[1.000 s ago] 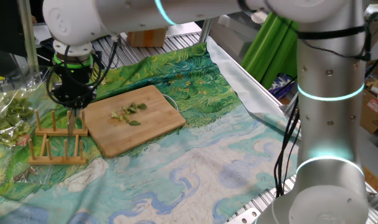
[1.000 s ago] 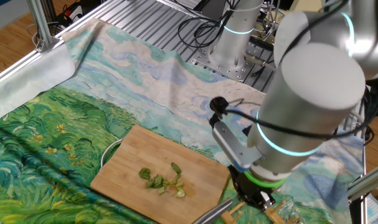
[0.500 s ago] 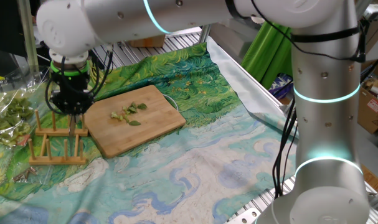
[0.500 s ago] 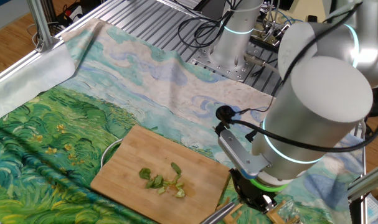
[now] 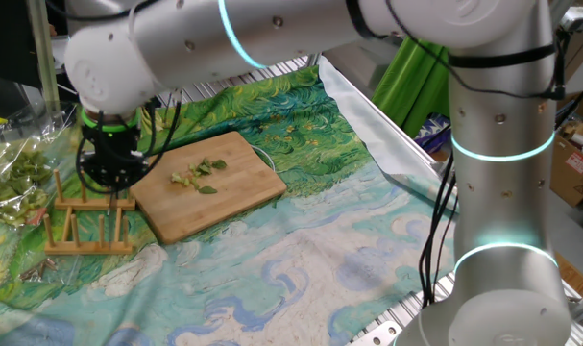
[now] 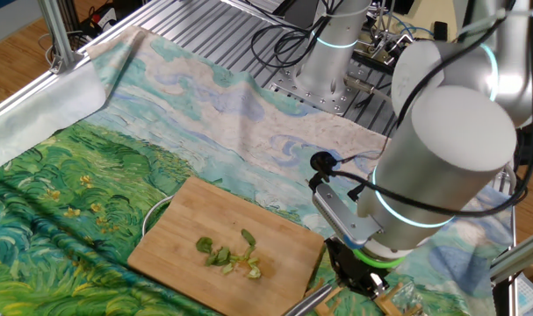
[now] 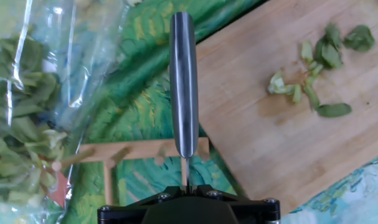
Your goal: Chop the pakchoi
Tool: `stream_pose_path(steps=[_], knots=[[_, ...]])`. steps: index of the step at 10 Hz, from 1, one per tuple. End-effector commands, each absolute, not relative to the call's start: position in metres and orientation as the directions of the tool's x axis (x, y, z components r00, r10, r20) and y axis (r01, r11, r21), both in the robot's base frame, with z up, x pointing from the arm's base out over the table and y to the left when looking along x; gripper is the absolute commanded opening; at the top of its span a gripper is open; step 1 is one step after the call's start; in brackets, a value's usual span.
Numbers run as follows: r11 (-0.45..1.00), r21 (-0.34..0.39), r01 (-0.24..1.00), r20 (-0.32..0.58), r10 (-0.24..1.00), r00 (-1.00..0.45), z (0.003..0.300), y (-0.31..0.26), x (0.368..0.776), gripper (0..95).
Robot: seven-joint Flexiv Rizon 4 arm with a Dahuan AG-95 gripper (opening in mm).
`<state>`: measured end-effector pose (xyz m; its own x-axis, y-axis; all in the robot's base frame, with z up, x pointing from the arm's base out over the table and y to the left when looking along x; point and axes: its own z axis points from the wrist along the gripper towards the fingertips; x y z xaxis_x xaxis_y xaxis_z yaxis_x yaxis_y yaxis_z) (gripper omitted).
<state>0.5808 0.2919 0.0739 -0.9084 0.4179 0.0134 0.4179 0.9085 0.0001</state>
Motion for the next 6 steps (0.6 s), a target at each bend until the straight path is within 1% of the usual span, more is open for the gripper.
stream_pose_path(steps=[1,6], knots=[[0.907,0.006,0.421,0.004,0.421,-0.907,0.066,0.292,0.578,0.0],[0.908,0.014,0.419,-0.018,0.419,-0.908,0.051,0.293,0.582,0.0]])
